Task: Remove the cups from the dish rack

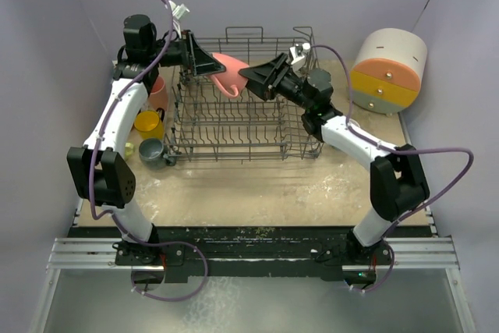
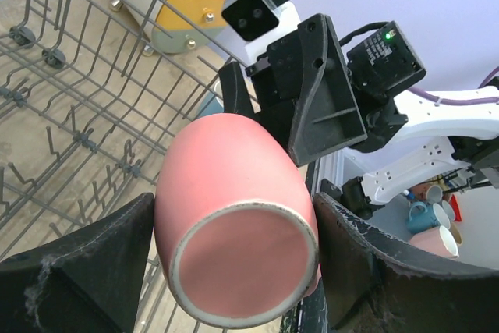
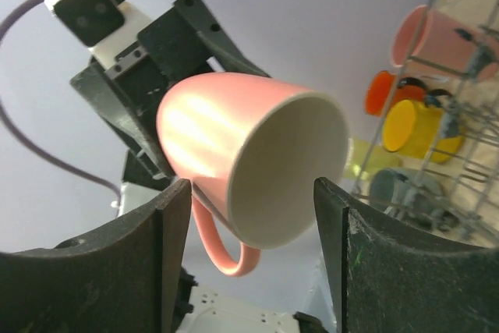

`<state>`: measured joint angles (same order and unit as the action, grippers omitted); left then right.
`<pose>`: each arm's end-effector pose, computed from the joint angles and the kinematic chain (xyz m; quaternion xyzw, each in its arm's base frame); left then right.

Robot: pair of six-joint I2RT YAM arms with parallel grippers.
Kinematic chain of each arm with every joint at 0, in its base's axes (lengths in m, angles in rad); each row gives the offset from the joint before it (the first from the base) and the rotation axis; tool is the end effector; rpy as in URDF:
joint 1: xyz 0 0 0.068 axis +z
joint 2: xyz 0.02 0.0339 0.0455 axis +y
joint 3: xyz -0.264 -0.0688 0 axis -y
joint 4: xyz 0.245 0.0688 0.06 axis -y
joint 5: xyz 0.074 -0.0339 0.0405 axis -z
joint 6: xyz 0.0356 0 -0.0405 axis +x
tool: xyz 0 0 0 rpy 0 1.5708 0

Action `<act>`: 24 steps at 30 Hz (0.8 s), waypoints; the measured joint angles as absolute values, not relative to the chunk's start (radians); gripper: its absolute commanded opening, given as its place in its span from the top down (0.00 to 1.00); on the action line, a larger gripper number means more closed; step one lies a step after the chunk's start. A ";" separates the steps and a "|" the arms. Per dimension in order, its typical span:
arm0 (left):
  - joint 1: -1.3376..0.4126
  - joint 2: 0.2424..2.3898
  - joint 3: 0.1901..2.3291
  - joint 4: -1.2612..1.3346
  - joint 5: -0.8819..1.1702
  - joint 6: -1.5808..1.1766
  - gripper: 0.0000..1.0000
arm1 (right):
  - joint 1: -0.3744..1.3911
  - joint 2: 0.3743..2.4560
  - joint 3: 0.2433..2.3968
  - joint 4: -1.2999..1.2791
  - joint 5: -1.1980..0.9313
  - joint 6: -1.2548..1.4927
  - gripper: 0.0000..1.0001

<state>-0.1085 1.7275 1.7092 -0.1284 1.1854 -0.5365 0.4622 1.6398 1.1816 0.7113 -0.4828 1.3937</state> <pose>0.3878 -0.0754 0.4170 0.2233 0.6911 -0.5728 0.3800 0.3387 0.1872 0.3487 0.0981 0.6160 0.7023 0.3431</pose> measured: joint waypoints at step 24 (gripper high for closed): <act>-0.110 1.638 1.724 -0.408 1.142 -0.286 0.01 | 0.519 1.663 1.180 0.967 -0.574 1.587 1.00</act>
<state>-0.1097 1.6382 1.7241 -0.4084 1.1419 -0.2859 0.5186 1.6634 1.1805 0.9672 -0.5743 1.5867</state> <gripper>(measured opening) 0.984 0.097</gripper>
